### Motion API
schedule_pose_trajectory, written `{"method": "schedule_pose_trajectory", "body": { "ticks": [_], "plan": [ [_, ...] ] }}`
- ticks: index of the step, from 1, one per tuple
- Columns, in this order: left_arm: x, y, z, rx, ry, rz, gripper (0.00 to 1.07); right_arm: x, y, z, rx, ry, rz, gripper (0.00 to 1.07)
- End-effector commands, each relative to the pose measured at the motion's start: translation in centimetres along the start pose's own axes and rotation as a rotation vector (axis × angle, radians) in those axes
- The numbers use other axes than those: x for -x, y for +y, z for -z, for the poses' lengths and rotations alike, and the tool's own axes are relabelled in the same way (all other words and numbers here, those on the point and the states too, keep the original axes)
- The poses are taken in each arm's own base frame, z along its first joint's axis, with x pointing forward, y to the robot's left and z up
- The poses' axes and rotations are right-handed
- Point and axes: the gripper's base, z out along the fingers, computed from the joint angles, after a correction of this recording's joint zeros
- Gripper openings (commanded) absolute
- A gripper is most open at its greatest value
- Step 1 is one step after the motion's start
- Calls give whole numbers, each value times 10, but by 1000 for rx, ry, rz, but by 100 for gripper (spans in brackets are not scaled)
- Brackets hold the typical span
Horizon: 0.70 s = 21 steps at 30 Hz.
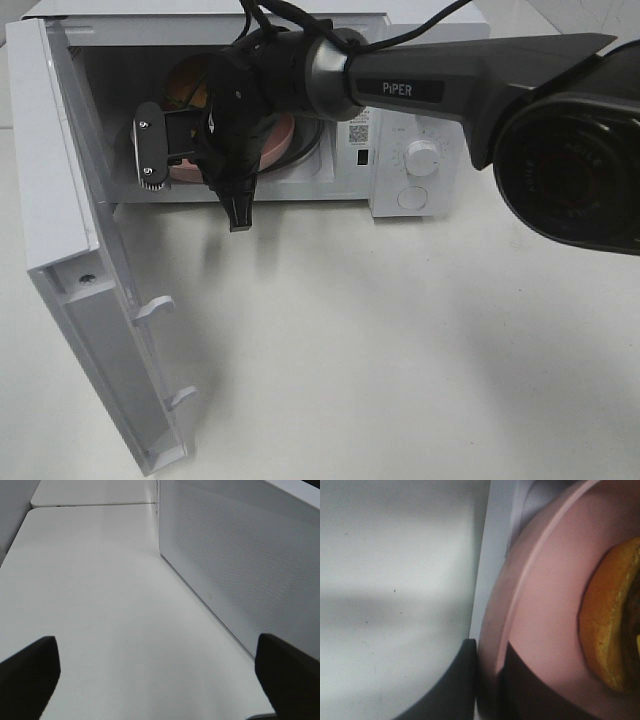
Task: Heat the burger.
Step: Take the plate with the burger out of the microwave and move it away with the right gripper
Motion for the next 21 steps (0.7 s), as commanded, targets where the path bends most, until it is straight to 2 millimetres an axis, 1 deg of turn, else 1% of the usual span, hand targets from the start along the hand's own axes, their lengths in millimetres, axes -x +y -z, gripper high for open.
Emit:
{"method": "schedule_pose_trajectory", "body": {
  "ticks": [1, 4, 6, 7, 9, 13, 17, 18, 19, 21],
  "plan": [
    [-1, -1, 2, -3, -24, 6, 98, 12, -8, 22, -106, -71, 18, 0],
    [-1, -1, 2, -3, -24, 6, 98, 12, -9, 25, -127, -81, 24, 0],
    [-1, -1, 2, -3, -24, 6, 98, 13, -1, 28, -130, -92, 42, 0],
    [-1, -1, 2, -3, -24, 6, 98, 13, -1, 28, -130, -92, 42, 0],
    [-1, -1, 2, -3, -24, 6, 98, 10, 5, 31, -125, -78, 73, 0],
    [-1, -1, 2, -3, -24, 6, 98, 8, 11, 34, -140, -90, 89, 0],
    [-1, -1, 2, -3, -24, 6, 98, 3, 20, 44, -154, -106, 105, 0],
    [-1, -1, 2, -3, -24, 6, 98, 3, 20, 44, -154, -106, 105, 0],
    [-1, -1, 2, -3, -24, 6, 98, 1, 24, 49, -163, -109, 123, 0],
    [-1, -1, 2, -3, -24, 6, 98, 0, 26, 51, -169, -113, 128, 0]
  ]
}}
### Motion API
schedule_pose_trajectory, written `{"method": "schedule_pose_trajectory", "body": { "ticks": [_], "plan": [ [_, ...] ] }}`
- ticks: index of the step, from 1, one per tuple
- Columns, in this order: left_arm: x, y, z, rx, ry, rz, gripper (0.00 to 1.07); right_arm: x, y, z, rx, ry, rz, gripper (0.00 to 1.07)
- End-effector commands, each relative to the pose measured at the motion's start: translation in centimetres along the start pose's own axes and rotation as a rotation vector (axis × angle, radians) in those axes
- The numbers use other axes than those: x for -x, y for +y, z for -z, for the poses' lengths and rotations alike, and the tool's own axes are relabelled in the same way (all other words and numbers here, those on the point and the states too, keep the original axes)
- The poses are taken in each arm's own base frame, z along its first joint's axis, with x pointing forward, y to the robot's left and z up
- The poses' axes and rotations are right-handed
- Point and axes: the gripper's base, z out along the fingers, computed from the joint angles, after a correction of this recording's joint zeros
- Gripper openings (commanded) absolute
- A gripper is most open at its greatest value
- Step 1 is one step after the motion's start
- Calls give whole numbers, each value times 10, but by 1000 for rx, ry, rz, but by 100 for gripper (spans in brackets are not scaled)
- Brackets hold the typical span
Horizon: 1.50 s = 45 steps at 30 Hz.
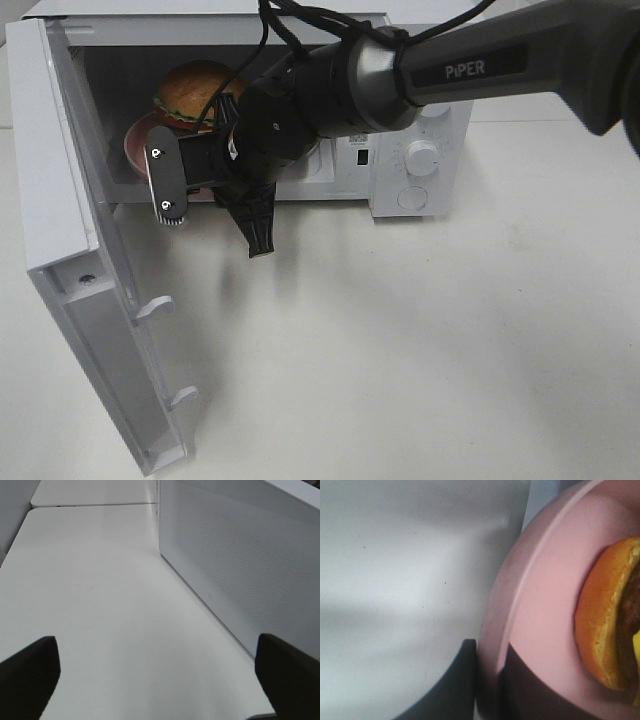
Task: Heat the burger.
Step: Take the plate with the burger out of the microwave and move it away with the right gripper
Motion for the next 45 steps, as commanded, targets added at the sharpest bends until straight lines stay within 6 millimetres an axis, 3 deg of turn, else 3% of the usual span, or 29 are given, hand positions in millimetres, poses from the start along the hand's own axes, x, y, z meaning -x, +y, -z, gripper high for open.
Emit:
{"method": "schedule_pose_trajectory", "body": {
  "ticks": [1, 4, 25, 45],
  "plan": [
    [-1, -1, 2, -3, -24, 6, 98, 5, -10, 27, -130, -65, 44, 0],
    [-1, -1, 2, -3, -24, 6, 98, 5, -9, 30, -135, -71, 45, 0],
    [-1, -1, 2, -3, -24, 6, 98, -19, 61, 76, -122, -129, 100, 0],
    [-1, -1, 2, -3, -24, 6, 98, -43, 111, 142, -122, -141, 128, 0]
  ]
}}
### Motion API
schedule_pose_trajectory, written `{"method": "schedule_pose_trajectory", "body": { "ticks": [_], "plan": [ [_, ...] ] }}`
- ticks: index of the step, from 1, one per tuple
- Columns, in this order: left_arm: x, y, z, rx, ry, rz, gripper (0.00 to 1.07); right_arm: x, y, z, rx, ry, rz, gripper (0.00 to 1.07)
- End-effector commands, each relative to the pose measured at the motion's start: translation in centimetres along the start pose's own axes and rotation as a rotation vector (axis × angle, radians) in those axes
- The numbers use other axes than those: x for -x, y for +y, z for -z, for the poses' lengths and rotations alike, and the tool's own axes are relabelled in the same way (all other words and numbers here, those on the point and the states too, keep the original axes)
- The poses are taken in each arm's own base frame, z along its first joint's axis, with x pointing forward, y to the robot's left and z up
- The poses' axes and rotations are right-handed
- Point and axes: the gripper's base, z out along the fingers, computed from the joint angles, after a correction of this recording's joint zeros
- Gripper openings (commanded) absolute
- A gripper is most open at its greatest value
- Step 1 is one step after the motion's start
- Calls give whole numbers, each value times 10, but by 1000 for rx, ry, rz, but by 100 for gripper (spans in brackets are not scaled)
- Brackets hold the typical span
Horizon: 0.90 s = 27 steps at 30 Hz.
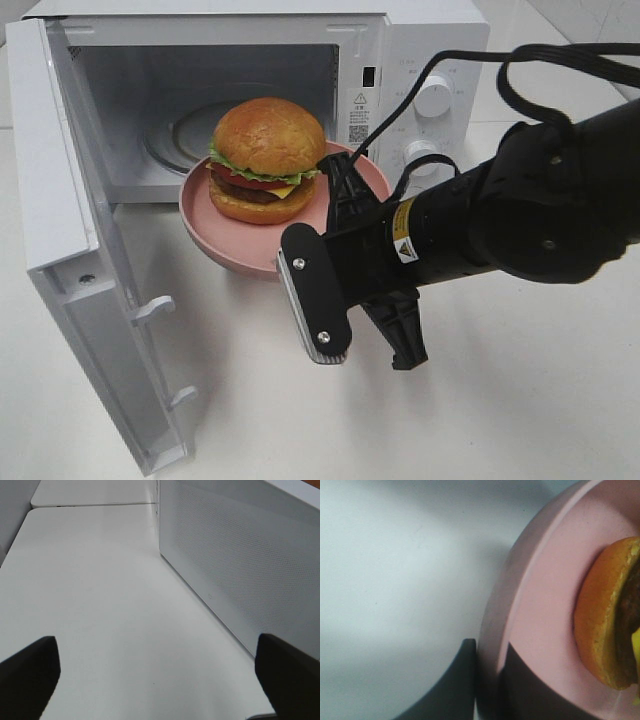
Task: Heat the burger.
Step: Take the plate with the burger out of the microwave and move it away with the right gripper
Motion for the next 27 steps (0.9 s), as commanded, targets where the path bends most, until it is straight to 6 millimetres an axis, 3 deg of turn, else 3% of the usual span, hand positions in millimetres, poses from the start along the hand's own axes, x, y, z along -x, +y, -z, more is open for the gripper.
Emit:
{"method": "schedule_pose_trajectory", "body": {
  "ticks": [1, 8, 27],
  "plan": [
    [-1, -1, 2, -3, -24, 6, 98, 6, -9, 17, -104, -53, 25, 0],
    [-1, -1, 2, -3, -24, 6, 98, 0, 12, 50, -128, -55, 25, 0],
    [-1, -1, 2, -3, -24, 6, 98, -25, 66, 113, -61, 62, 19, 0]
  ]
}}
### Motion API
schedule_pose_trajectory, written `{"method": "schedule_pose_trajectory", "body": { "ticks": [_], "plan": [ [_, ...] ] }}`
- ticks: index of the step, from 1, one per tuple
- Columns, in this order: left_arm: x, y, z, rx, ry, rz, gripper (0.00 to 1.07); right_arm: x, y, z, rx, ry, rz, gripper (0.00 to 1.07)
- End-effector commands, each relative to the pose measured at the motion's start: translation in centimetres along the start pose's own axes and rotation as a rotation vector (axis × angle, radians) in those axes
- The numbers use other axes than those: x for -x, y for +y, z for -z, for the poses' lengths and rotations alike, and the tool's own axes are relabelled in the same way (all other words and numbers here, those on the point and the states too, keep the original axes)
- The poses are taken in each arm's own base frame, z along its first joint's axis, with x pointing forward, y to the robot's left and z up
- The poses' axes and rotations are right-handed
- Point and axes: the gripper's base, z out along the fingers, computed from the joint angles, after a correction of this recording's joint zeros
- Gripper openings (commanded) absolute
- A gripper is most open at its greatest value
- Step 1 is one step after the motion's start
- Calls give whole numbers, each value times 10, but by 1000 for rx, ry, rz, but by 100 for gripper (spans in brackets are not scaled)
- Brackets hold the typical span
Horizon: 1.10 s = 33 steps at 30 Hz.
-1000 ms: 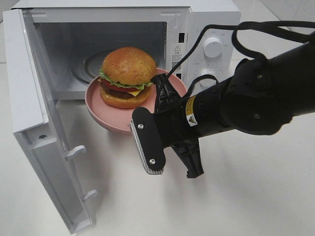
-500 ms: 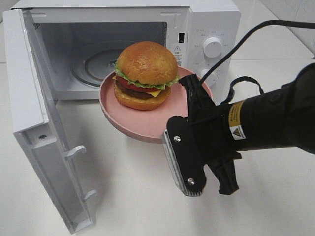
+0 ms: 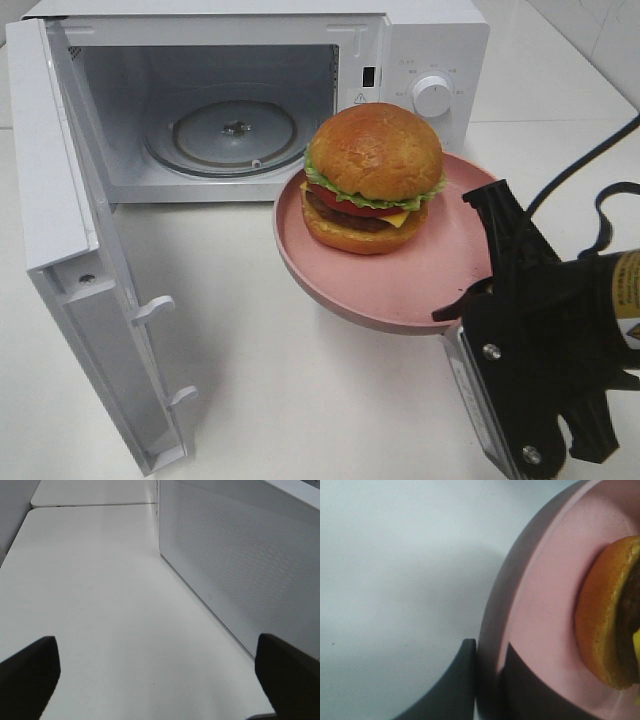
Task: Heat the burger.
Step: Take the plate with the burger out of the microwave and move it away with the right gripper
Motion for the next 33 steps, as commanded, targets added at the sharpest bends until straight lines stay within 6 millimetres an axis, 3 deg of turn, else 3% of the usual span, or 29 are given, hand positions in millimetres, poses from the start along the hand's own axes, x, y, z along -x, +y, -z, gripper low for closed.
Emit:
{"method": "schedule_pose_trajectory", "body": {
  "ticks": [1, 9, 20, 33],
  "plan": [
    [-1, -1, 2, -3, -24, 6, 98, 0, -1, 11, -49, -8, 10, 0],
    [-1, -1, 2, -3, -24, 6, 98, -14, 20, 33, -25, 62, -77, 0],
    [-1, -1, 2, -3, -24, 6, 98, -35, 30, 63, -63, 236, -221, 0],
    [-1, -1, 2, -3, -24, 6, 98, -55, 36, 73, -104, 460, -474, 0]
  ]
}}
